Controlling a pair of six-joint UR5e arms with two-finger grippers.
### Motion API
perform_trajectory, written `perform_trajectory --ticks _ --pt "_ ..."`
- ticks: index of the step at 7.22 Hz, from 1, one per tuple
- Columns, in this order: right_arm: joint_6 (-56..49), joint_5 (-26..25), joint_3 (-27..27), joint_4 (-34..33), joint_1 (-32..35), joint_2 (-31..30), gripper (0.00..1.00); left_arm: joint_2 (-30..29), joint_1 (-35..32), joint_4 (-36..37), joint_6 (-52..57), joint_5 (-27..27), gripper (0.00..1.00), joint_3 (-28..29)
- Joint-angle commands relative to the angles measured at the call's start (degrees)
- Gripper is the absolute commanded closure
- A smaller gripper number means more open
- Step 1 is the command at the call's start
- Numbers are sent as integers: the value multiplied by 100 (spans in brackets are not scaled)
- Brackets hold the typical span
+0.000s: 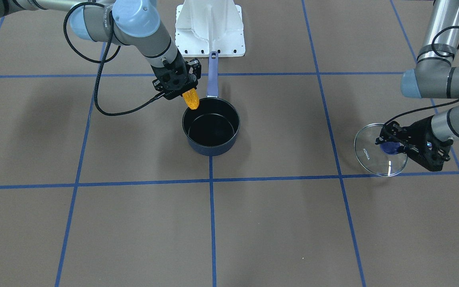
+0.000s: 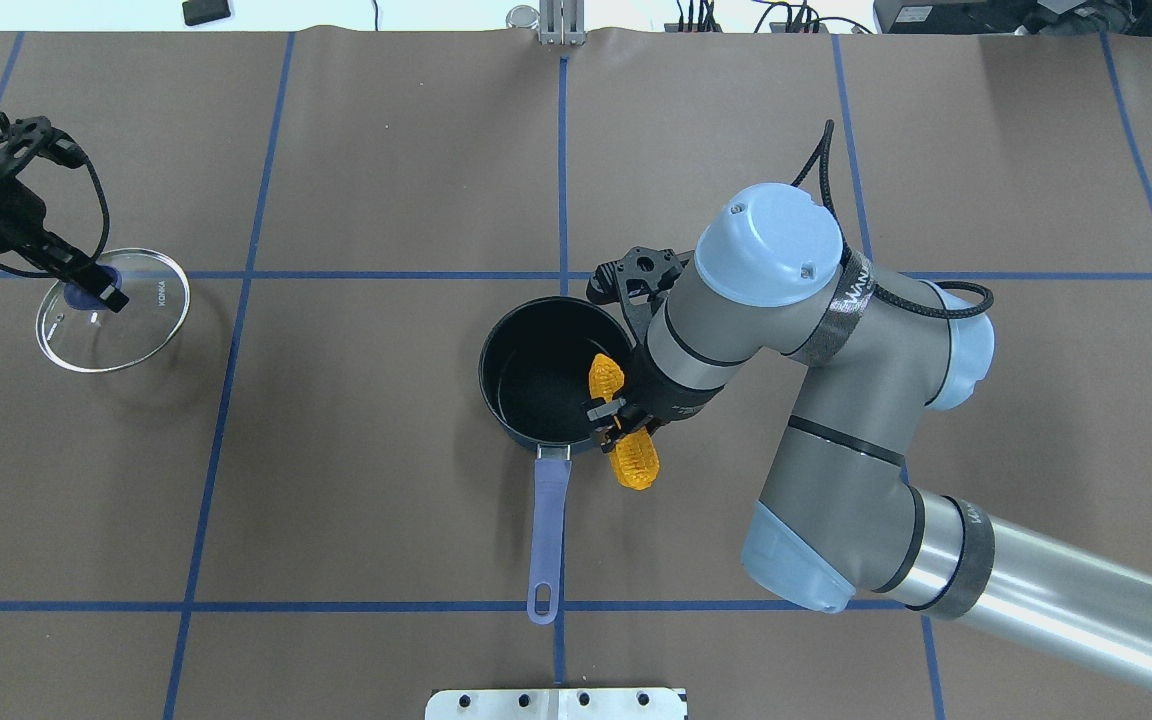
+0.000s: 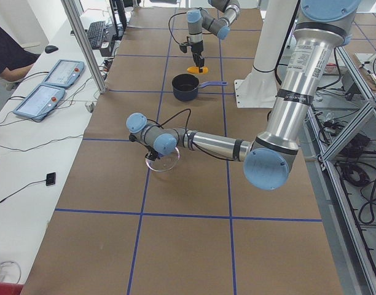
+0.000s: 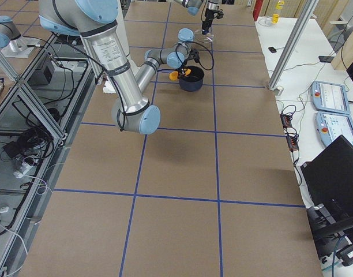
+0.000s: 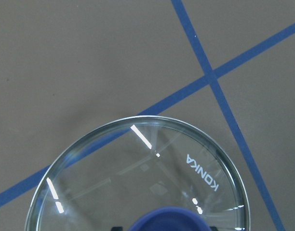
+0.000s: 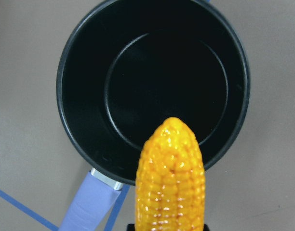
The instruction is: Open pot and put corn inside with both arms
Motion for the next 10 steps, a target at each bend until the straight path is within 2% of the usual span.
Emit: perform_trajectory --ticks 1,3,4,5,7,9,10 --pt "65 -38 -179 8 37 257 77 6 92 -200 -213 48 39 24" --pt "65 -38 -223 8 221 371 77 76 188 -421 -240 74 35 69" --pt "74 -38 -415 8 292 572 77 76 189 -421 -240 66 25 51" --pt "135 -64 -695 26 292 783 77 76 189 -430 -231 66 4 42" --pt "529 -152 -1178 716 292 838 77 67 180 -430 -249 48 2 -10" --pt "566 -301 -1313 852 292 847 74 102 110 -412 -231 -4 1 -203" --pt "618 -302 -1305 869 292 855 46 163 92 -386 -231 -13 1 -282"
